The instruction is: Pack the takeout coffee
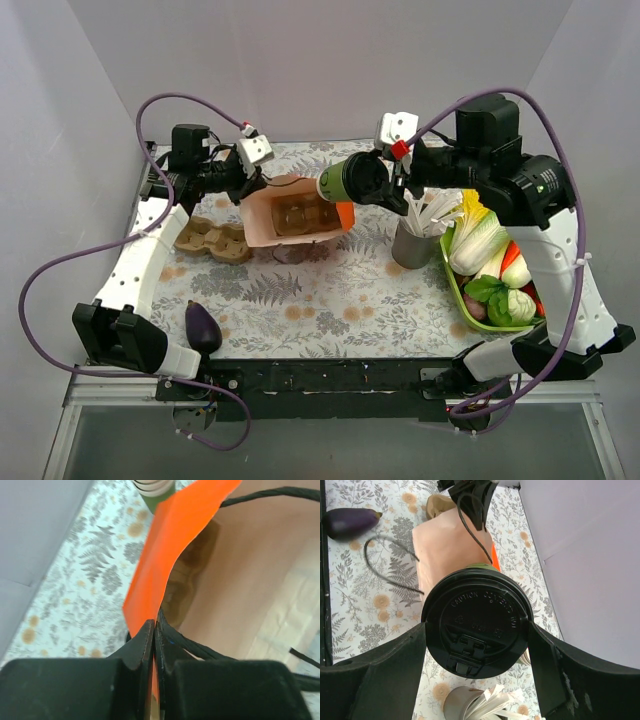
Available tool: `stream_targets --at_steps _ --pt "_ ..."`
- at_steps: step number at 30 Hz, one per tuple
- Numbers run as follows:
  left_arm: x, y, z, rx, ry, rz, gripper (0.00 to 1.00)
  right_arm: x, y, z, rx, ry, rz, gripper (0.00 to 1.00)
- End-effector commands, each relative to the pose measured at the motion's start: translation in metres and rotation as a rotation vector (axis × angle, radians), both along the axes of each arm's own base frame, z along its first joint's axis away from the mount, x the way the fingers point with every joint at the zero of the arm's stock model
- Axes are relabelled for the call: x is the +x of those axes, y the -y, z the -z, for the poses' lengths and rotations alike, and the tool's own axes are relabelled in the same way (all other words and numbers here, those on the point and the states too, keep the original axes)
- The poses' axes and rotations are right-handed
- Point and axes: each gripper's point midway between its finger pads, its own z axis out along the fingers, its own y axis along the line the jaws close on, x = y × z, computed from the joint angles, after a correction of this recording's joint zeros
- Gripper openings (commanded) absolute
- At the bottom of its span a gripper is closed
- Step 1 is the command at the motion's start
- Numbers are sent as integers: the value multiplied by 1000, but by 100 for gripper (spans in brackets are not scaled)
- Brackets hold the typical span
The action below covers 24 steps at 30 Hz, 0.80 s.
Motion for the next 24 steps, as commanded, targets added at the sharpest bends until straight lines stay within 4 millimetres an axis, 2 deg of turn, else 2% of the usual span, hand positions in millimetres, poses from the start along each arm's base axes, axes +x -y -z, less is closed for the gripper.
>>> stream_targets --at_steps 1,2,6,7,8,10,14,16,18,20,24 --pt "-32 1 17 -13 -193 -51 0 -19 7 6 -37 -21 -39 1" --pt "-34 2 19 -24 -227 -68 0 -26 8 3 -25 -9 -61 1" --pt "-34 6 23 -60 -317 -118 0 -39 -2 23 -75 -19 -132 1" --pt "-35 8 23 -64 -327 -120 0 -50 -11 27 -96 -14 -175 1" --pt "-36 9 24 -66 -343 -116 0 -47 -14 35 -138 5 -174 1" --pt "-38 12 23 -75 -354 -109 0 -54 -25 43 -173 19 -208 1" --pt "-43 17 22 -83 -356 -91 0 -43 -42 54 -251 112 -209 1" --pt "-43 20 18 -90 -355 -79 0 -35 -49 52 -265 189 -201 1" --pt "-47 26 13 -101 -356 -48 0 -26 -50 51 -289 238 -179 1" --pt "-47 31 5 -116 -351 -34 0 -20 -51 41 -294 292 -165 1" --pt "-43 38 -9 -135 -355 -34 0 -15 -47 37 -330 340 -161 1"
